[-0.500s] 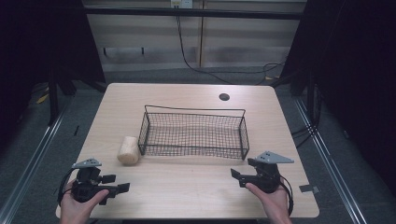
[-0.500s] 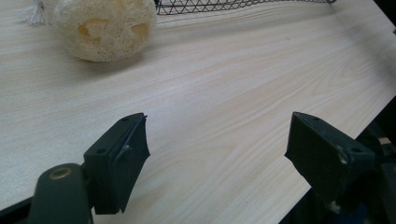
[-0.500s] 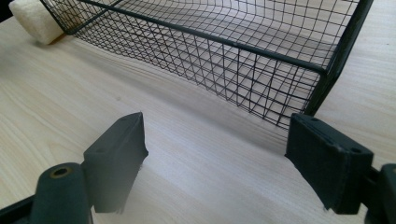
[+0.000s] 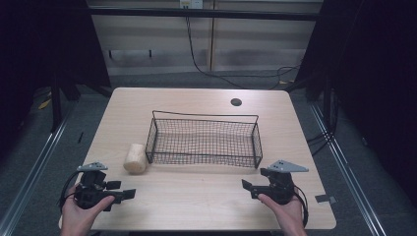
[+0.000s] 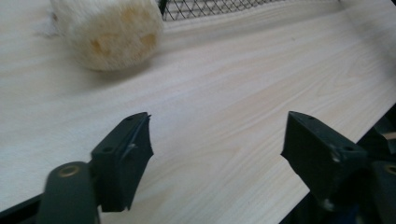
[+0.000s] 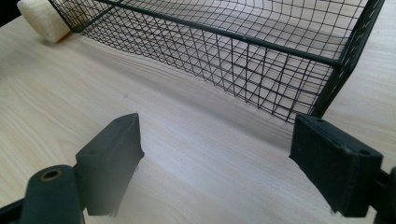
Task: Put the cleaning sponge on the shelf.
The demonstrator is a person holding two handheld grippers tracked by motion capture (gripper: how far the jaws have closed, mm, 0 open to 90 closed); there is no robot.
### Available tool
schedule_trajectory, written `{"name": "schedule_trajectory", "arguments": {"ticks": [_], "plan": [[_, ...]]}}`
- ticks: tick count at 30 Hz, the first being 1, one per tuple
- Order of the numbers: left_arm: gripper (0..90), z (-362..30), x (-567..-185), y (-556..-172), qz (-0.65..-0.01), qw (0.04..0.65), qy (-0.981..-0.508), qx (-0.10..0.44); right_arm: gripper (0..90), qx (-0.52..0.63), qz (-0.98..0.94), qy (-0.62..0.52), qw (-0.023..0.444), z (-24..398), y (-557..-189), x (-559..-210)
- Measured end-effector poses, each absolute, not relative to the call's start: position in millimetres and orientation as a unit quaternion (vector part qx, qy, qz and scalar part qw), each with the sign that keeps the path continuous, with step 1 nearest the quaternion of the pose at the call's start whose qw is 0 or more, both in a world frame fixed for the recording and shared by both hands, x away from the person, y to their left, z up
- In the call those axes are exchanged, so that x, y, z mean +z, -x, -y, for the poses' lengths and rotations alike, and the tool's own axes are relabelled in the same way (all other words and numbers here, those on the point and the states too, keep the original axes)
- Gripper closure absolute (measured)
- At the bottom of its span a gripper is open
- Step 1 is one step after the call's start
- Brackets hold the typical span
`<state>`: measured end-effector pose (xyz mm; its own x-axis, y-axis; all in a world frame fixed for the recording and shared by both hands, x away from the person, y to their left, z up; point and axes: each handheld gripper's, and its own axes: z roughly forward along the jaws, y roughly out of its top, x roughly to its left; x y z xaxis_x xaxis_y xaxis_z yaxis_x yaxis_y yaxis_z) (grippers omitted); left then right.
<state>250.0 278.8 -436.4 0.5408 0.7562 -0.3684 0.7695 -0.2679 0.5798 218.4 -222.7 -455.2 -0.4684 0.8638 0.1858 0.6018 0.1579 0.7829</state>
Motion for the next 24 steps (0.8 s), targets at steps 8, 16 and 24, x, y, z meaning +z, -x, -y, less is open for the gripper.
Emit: {"name": "schedule_trajectory", "arguments": {"ticks": [8,16,24], "plan": [[24.7,-285,-416,-264,-0.494,0.329,-0.805,-0.01,16.3,0.42,-0.749,-0.489,0.152,221,-218,-456],[21.0,-286,-401,-282,-0.505,0.292,-0.812,-0.001,15.2,0.417,-0.752,-0.489,0.148,220,-218,-457],[20.7,-284,-393,-308,-0.527,0.25,-0.812,-0.012,15.2,0.415,-0.752,-0.491,0.144,219,-218,-458]]}}
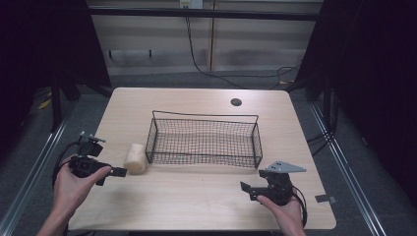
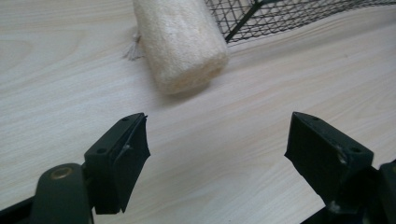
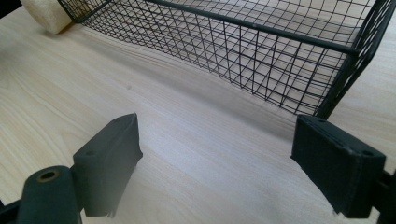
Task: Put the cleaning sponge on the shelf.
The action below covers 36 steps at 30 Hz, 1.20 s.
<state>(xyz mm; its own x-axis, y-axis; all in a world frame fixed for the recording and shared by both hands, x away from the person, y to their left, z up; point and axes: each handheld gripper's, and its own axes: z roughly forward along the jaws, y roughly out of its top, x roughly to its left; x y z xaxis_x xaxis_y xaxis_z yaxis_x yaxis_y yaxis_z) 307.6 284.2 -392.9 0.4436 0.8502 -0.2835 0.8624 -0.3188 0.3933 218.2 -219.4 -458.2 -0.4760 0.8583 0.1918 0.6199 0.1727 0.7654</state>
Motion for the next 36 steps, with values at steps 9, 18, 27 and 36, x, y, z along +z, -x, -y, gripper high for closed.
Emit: {"name": "schedule_trajectory", "arguments": {"ticks": [9,18,27,36], "plan": [[19.4,-275,-393,-332,-0.547,0.218,-0.808,-0.023,15.2,0.415,-0.754,-0.49,0.141,218,-219,-459],[23.1,-258,-391,-356,-0.561,0.16,-0.811,-0.028,14.5,0.414,-0.754,-0.491,0.136,218,-220,-460],[23.1,-250,-388,-380,-0.589,0.131,-0.797,-0.032,14.2,0.411,-0.756,-0.492,0.129,217,-220,-461],[22.1,-246,-398,-397,-0.61,0.104,-0.785,-0.042,14.2,0.41,-0.757,-0.493,0.124,217,-221,-461]]}}
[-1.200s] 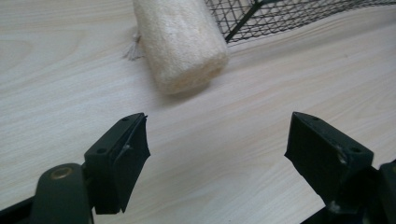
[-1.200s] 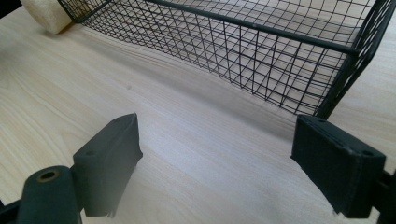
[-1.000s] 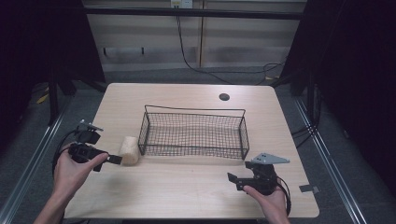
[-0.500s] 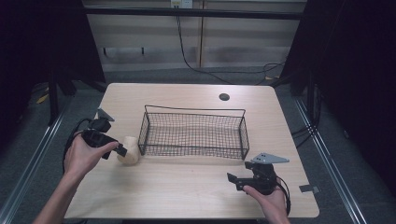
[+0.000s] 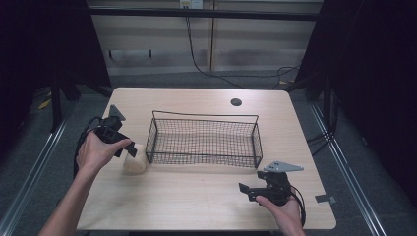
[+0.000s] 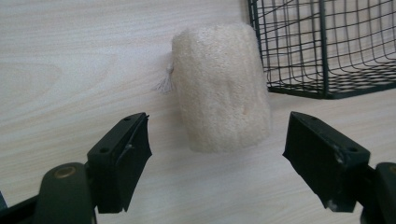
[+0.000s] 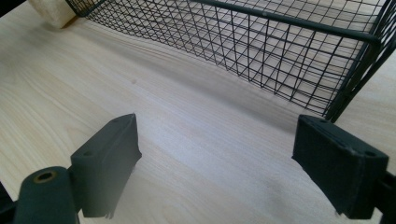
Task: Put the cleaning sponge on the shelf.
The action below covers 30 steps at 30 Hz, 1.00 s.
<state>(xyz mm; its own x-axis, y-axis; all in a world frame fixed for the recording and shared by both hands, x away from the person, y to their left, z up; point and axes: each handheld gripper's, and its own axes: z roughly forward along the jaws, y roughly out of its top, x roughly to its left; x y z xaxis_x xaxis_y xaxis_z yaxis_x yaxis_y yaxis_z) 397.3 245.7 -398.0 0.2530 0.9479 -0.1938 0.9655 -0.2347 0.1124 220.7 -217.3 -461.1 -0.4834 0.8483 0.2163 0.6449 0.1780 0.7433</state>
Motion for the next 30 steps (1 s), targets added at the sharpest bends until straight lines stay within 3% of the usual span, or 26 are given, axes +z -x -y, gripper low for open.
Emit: {"name": "schedule_trajectory", "arguments": {"ticks": [30], "plan": [[23.2,-226,-425,-412,-0.628,0.054,-0.775,-0.042,14.0,0.401,-0.763,-0.494,0.116,216,-222,-463]]}}
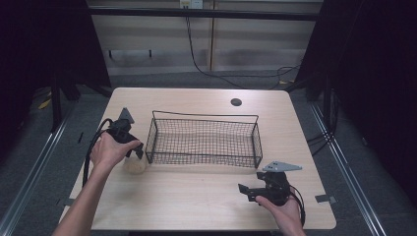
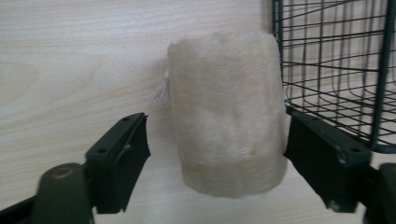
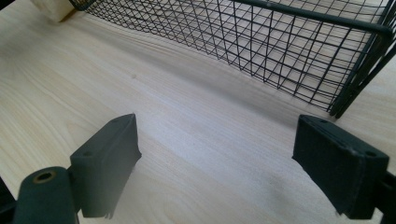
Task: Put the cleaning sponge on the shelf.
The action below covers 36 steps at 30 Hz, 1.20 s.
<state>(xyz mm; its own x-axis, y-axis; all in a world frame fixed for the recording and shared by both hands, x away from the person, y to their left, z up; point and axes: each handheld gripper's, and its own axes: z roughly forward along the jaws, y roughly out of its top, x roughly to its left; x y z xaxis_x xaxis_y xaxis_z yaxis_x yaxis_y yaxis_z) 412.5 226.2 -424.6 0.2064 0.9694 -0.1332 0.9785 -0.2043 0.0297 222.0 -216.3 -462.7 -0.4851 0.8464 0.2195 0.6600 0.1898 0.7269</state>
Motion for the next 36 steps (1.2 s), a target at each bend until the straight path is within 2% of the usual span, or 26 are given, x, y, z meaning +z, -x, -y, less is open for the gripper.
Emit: {"name": "schedule_trajectory", "arguments": {"ticks": [6,36], "plan": [[29.6,-233,-432,-414,-0.634,0.048,-0.77,-0.056,14.0,0.402,-0.763,-0.494,0.114,216,-222,-463],[28.0,-227,-434,-414,-0.614,0.004,-0.787,-0.056,14.0,0.4,-0.763,-0.496,0.111,216,-223,-464]]}}
